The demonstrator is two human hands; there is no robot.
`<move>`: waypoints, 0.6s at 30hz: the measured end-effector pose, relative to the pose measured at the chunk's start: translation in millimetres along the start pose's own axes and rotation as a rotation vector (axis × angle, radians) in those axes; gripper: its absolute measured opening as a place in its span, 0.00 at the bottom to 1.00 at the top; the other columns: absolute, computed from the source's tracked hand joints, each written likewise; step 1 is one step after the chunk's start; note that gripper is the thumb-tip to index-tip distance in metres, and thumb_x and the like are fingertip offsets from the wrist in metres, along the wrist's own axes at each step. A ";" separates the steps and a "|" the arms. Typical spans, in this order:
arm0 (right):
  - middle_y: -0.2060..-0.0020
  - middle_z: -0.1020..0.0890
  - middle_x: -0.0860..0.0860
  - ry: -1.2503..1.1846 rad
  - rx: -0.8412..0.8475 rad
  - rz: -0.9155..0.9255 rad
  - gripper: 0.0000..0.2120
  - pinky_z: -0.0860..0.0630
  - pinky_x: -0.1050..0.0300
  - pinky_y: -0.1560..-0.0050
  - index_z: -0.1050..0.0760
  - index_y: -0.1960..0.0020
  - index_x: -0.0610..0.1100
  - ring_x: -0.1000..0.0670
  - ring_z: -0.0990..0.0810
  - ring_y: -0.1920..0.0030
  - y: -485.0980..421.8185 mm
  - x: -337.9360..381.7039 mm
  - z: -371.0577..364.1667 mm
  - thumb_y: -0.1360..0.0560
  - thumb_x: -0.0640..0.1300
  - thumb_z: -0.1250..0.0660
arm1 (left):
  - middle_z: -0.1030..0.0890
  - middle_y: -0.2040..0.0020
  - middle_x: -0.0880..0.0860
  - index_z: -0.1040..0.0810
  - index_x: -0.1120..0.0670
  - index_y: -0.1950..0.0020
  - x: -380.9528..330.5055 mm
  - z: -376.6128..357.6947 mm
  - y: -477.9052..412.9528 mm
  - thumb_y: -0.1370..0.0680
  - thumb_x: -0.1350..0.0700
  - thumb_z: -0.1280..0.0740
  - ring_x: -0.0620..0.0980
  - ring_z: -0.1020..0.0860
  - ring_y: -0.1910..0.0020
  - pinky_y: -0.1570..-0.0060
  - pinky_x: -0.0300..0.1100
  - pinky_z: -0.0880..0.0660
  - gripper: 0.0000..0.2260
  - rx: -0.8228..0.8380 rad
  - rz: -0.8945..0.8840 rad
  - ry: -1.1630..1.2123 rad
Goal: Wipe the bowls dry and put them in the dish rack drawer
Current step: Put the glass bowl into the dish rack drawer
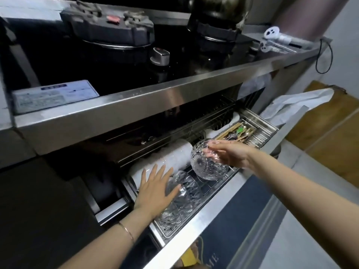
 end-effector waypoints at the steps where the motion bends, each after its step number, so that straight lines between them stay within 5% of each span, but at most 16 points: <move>1: 0.60 0.20 0.46 0.034 0.001 -0.023 0.06 0.26 0.65 0.75 0.25 0.47 0.41 0.55 0.22 0.72 -5.8 -2.0 2.2 0.22 0.39 0.37 | 0.53 0.21 0.47 0.54 0.42 0.23 -0.3 -1.2 0.2 0.26 0.30 0.62 0.47 0.61 0.23 0.29 0.51 0.71 0.34 -0.004 0.005 0.000; 7: 0.59 0.21 0.46 0.253 0.005 -0.191 0.10 0.26 0.63 0.73 0.25 0.50 0.39 0.51 0.26 0.65 -46.8 -18.0 10.9 0.24 0.47 0.35 | 0.48 0.22 0.47 0.49 0.42 0.23 -1.8 -2.7 0.9 0.25 0.30 0.60 0.47 0.60 0.23 0.28 0.52 0.70 0.33 0.006 0.011 0.004; 11: 0.67 0.24 0.50 0.439 0.012 -0.284 0.13 0.31 0.65 0.70 0.27 0.57 0.42 0.54 0.29 0.69 -61.0 -24.8 9.1 0.24 0.53 0.36 | 0.46 0.22 0.47 0.46 0.42 0.23 0.0 -3.8 -0.5 0.23 0.31 0.56 0.46 0.58 0.23 0.28 0.52 0.70 0.30 -0.010 0.010 0.034; 18: 0.57 0.27 0.48 0.634 0.156 -0.375 0.35 0.30 0.54 0.57 0.30 0.43 0.42 0.51 0.30 0.61 -92.3 -39.1 8.5 0.40 0.64 0.27 | 0.43 0.23 0.47 0.44 0.43 0.24 -1.0 -4.1 -1.4 0.23 0.32 0.55 0.46 0.56 0.23 0.27 0.51 0.68 0.30 -0.041 0.014 0.063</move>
Point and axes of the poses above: each hand's wrist, its own y-axis away from the middle knuckle, its own z-axis out of the back of the hand, x = y × z, the point moved 1 cm from there along -y, towards the middle knuckle
